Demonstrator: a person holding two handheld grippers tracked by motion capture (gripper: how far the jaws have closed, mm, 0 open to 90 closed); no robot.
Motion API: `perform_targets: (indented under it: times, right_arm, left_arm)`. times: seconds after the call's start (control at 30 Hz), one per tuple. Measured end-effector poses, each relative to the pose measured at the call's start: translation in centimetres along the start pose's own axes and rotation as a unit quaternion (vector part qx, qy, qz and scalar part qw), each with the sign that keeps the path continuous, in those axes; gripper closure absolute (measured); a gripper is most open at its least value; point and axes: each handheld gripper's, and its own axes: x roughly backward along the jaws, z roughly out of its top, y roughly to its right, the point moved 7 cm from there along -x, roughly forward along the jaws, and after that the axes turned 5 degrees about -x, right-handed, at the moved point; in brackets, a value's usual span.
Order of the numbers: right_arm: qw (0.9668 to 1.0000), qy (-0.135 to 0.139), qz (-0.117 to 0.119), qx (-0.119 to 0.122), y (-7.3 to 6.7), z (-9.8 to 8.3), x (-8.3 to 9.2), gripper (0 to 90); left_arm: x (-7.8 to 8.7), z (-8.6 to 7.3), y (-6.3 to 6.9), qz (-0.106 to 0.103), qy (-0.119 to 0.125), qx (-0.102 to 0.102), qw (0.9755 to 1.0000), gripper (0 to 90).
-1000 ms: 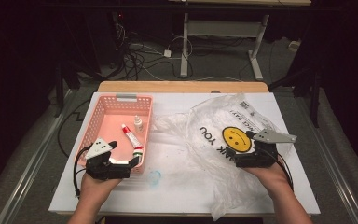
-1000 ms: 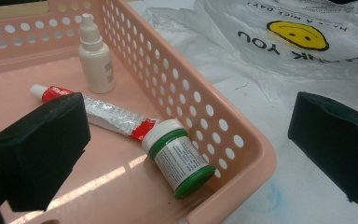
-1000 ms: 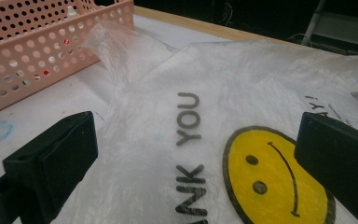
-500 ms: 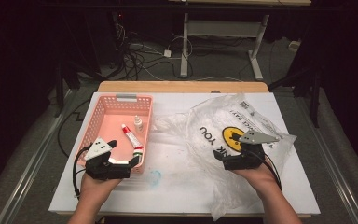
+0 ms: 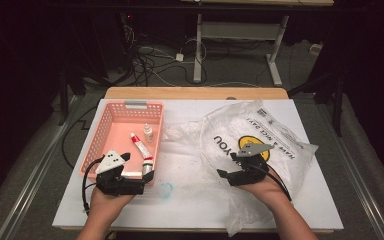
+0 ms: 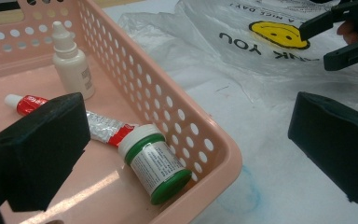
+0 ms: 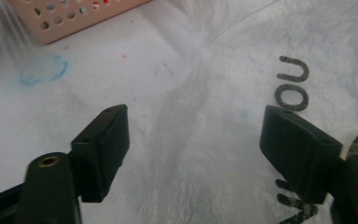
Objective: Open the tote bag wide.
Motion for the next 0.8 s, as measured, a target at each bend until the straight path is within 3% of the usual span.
perform_targets:
  times: [0.2, 0.33, 0.37, 0.63, 0.8]
  right_arm:
    - [0.9994, -0.032, 0.005, 0.016, -0.4, -1.4, -0.2, 28.6]
    - [0.9993, -0.035, 0.005, 0.015, -0.7, -1.6, -0.5, 28.6]
    - [0.9991, -0.036, 0.005, 0.019, -0.8, -1.5, -0.7, 33.6]
    - [0.9984, -0.05, 0.012, 0.024, -0.7, -2.3, -1.3, 42.7]
    - [0.9982, -0.049, 0.015, 0.029, -0.6, -2.8, -0.7, 47.2]
  left_arm:
    - [-0.4, 0.4, 0.5, -0.008, 0.003, -0.008, 0.9999, 0.0]
    - [-0.5, 0.2, 0.2, 0.0, -0.002, -0.011, 0.9999, 0.0]
    - [-0.5, 0.2, 0.2, 0.001, -0.002, -0.012, 0.9999, 0.0]
    - [-0.3, 0.3, 0.3, 0.007, 0.001, -0.011, 0.9999, 0.0]
    - [-0.5, 0.6, 0.5, 0.006, 0.004, -0.015, 0.9999, 0.0]
